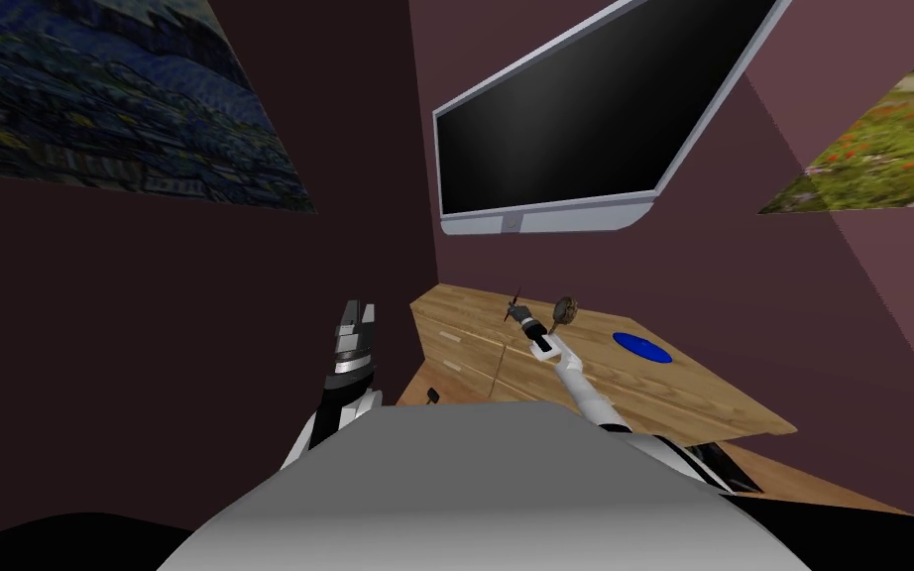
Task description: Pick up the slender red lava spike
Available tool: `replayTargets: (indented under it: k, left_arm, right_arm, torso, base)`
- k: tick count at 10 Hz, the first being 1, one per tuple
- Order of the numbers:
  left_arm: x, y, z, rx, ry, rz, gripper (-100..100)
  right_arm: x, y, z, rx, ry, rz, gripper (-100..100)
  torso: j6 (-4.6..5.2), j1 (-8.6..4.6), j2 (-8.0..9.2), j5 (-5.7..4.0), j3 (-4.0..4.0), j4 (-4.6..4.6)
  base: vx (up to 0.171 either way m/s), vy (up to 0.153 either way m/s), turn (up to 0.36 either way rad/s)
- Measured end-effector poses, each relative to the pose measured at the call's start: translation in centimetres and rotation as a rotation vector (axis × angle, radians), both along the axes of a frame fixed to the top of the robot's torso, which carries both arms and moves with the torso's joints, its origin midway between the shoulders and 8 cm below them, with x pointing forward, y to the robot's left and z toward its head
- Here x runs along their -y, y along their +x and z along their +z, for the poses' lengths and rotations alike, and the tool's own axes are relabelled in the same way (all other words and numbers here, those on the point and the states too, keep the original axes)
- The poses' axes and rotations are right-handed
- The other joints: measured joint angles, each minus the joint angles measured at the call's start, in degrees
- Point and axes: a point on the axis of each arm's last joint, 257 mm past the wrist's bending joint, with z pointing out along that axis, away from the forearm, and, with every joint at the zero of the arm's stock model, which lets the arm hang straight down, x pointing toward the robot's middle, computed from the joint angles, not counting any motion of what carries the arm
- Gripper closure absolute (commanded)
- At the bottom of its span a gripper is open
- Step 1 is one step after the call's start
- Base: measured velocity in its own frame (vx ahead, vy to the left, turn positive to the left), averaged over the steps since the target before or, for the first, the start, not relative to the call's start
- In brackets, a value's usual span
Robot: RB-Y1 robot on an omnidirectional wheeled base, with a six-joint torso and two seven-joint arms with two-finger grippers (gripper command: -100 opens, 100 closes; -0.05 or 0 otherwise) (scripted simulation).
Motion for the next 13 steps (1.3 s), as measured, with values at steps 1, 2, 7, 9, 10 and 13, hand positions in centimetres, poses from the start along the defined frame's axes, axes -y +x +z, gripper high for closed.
replayTargets:
  k: [1, 2, 7, 9, 10, 13]
  left_arm:
    - [0.0, 0.0, 0.0, 0.0, 0.0, 0.0, 0]
    - [0.0, 0.0, 0.0, 0.0, 0.0, 0.0, 0]
    - [0.0, 0.0, 0.0, 0.0, 0.0, 0.0, 0]
    - [0.0, 0.0, 0.0, 0.0, 0.0, 0.0, 0]
    - [0.0, 0.0, 0.0, 0.0, 0.0, 0.0, 0]
    - [0.0, 0.0, 0.0, 0.0, 0.0, 0.0, 0]
  right_arm:
    - [0.5, -0.8, -0.2, -0.005, 0.001, -0.012, 100]
    - [0.6, -1.6, -0.2, -0.003, 0.0, -0.013, 100]
    - [2.7, -5.1, 0.2, -0.005, -0.011, -0.054, 100]
    - [3.3, -6.5, 0.2, -0.008, -0.015, -0.065, 100]
    - [3.1, -6.8, 0.5, -0.001, -0.017, -0.062, 100]
    - [4.4, -9.4, 0.6, -0.013, -0.025, -0.089, 100]
  torso:
    - [0.0, -0.01, -0.07, -0.02, -0.06, -0.04]
    - [0.02, -0.03, -0.06, -0.03, -0.05, -0.05]
    - [-0.03, -0.06, -0.1, -0.05, -0.09, -0.08]
    - [0.02, -0.05, -0.1, -0.06, -0.11, -0.1]
    - [0.0, -0.01, -0.04, -0.05, -0.07, -0.08]
    - [0.02, -0.04, -0.1, -0.03, -0.11, -0.11]
  base:
    - [0.031, -0.007, 0.008]
    - [0.051, -0.001, 0.13]
    - [0.034, -0.006, 0.076]
    - [0.016, 0.003, -0.014]
    - [0.041, -0.001, 0.165]
    - [0.027, -0.005, 0.027]
